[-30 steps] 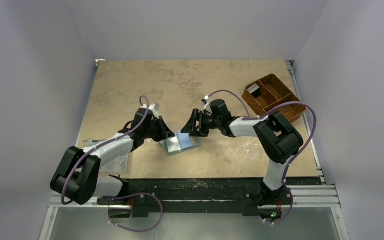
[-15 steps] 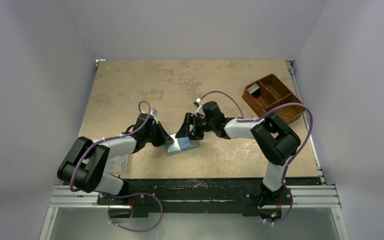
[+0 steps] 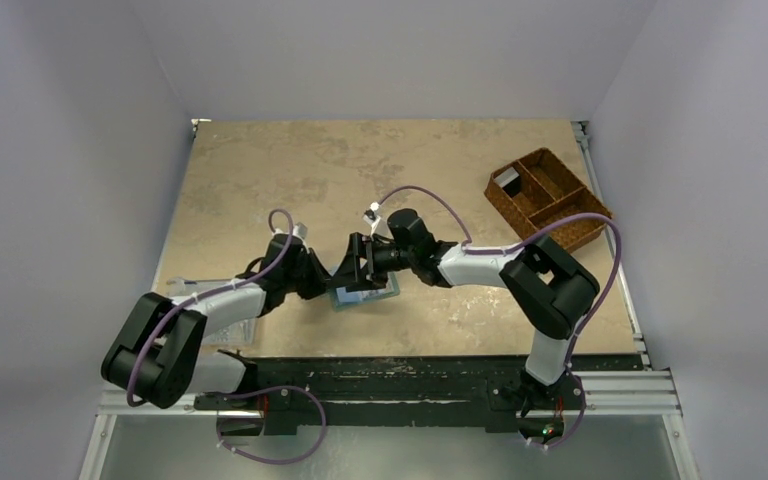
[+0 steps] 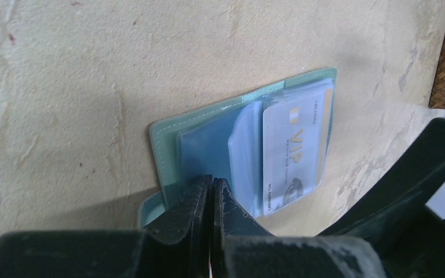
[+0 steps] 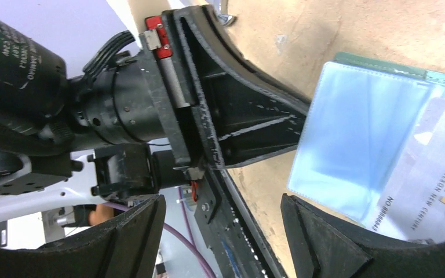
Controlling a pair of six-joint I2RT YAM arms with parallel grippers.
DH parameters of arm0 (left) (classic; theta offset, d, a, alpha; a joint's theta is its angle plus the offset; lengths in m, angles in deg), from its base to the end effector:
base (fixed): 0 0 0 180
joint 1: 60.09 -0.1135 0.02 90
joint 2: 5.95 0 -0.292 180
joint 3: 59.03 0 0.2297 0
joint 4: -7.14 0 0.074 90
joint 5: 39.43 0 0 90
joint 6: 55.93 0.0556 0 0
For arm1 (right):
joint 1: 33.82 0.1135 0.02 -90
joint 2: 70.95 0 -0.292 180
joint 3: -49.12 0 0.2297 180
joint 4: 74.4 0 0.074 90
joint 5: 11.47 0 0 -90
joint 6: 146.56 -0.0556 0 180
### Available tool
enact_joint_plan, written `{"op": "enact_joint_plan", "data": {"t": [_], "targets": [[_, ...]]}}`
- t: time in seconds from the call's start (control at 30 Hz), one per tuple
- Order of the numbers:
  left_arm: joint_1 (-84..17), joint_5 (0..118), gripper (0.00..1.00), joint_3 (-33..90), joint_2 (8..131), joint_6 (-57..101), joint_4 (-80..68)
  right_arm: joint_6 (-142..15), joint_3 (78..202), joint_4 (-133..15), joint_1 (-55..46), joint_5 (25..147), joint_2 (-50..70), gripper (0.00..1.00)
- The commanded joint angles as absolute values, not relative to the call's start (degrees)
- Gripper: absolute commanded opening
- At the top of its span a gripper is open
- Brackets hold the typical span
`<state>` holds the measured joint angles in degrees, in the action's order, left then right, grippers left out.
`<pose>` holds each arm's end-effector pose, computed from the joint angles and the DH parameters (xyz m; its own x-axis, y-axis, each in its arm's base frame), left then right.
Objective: Put the credit cards into the card holder
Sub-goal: Open the card holder at the center of the board.
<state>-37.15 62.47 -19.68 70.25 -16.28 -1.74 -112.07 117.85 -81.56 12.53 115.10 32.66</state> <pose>0.2016 -0.0978 0.1674 -0.8165 -0.4725 -0.3317 -0.1798 0.7541 -0.6317 0.2398 0.2994 0.2108 -0.9608 -0.0482 -0.2728 -0.2706 0.3752 0.8866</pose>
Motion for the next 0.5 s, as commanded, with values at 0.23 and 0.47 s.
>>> {"op": "enact_joint_plan", "data": {"t": [0.23, 0.47], "targets": [[-40.75, 50.80, 0.13, -10.13, 56.26, -9.54, -30.47, -96.45, 119.92, -64.37, 7.25, 106.91, 25.74, 0.75], [-40.73, 70.73, 0.10, -8.71, 61.56, -9.55, -15.90, -86.48, 124.77, -52.14, 7.54, 95.44, 26.70, 0.54]]}}
